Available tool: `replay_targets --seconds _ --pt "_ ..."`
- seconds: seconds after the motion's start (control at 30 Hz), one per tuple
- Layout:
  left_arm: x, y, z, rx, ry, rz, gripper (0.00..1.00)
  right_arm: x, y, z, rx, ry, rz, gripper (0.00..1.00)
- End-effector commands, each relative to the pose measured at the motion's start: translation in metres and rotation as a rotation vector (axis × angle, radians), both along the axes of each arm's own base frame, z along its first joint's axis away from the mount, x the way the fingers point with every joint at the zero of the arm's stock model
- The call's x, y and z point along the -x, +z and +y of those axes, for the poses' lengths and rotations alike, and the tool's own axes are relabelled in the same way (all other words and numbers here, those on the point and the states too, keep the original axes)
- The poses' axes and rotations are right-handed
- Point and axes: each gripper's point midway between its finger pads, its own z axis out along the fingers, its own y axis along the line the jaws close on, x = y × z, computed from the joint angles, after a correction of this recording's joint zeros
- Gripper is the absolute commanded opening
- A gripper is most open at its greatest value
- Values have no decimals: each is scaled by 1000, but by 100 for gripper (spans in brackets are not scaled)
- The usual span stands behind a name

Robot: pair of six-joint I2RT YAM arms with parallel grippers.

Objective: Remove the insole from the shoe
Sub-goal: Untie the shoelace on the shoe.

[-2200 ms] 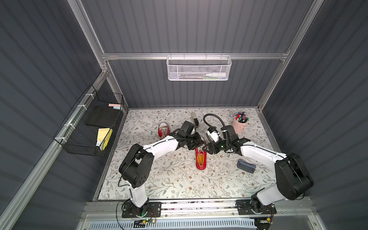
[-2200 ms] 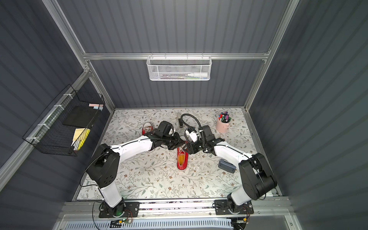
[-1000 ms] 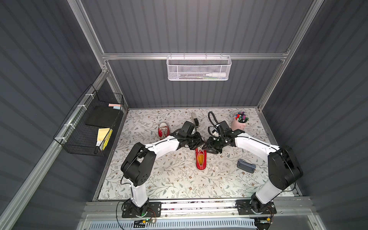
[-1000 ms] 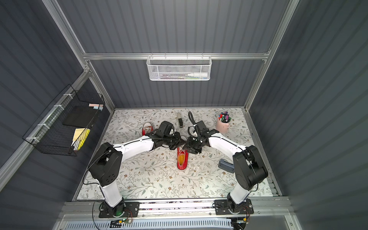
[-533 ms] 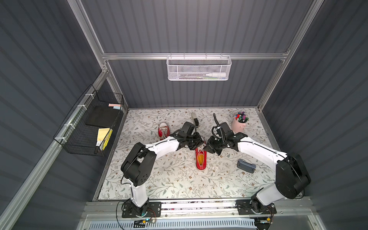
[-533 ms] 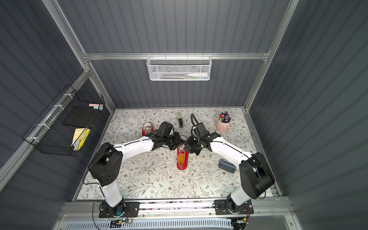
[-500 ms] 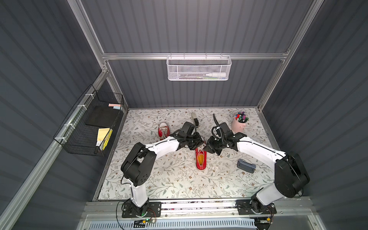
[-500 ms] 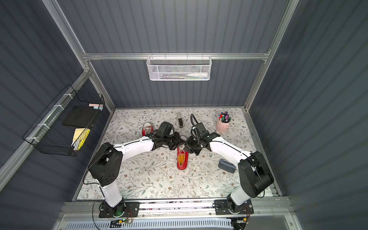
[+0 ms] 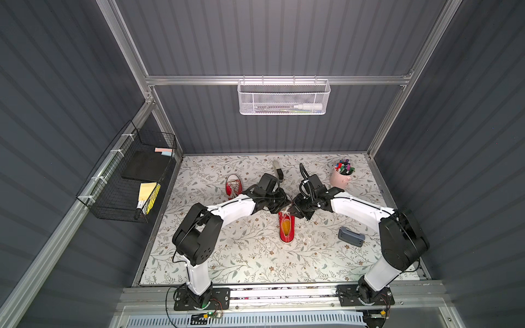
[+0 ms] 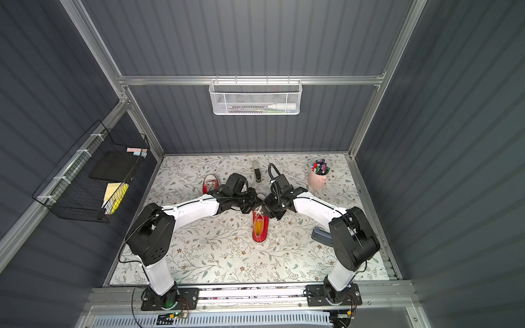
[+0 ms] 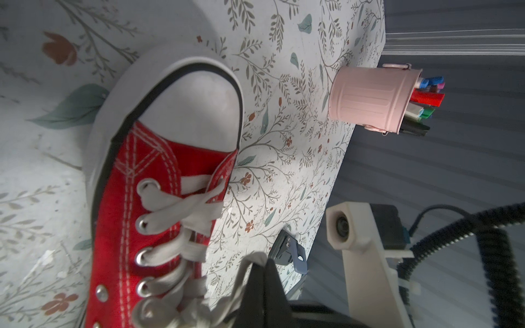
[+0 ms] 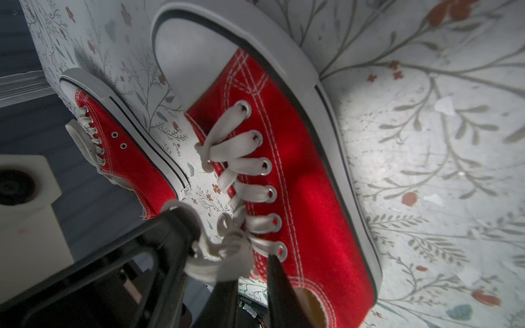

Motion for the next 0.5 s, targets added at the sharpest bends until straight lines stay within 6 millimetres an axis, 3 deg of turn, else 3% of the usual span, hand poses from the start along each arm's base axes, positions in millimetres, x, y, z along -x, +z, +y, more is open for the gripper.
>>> replay_targets --seconds 0.0,0.17,0.47 --pt "-3 2 4 5 23 -4 0 -8 22 6 -52 -25 -46 23" --pt "-4 0 3 7 22 -1 0 -5 34 1 -73 -44 -83 26" --pt "-5 1 2 13 21 0 0 -7 8 4 -30 -9 -48 31"
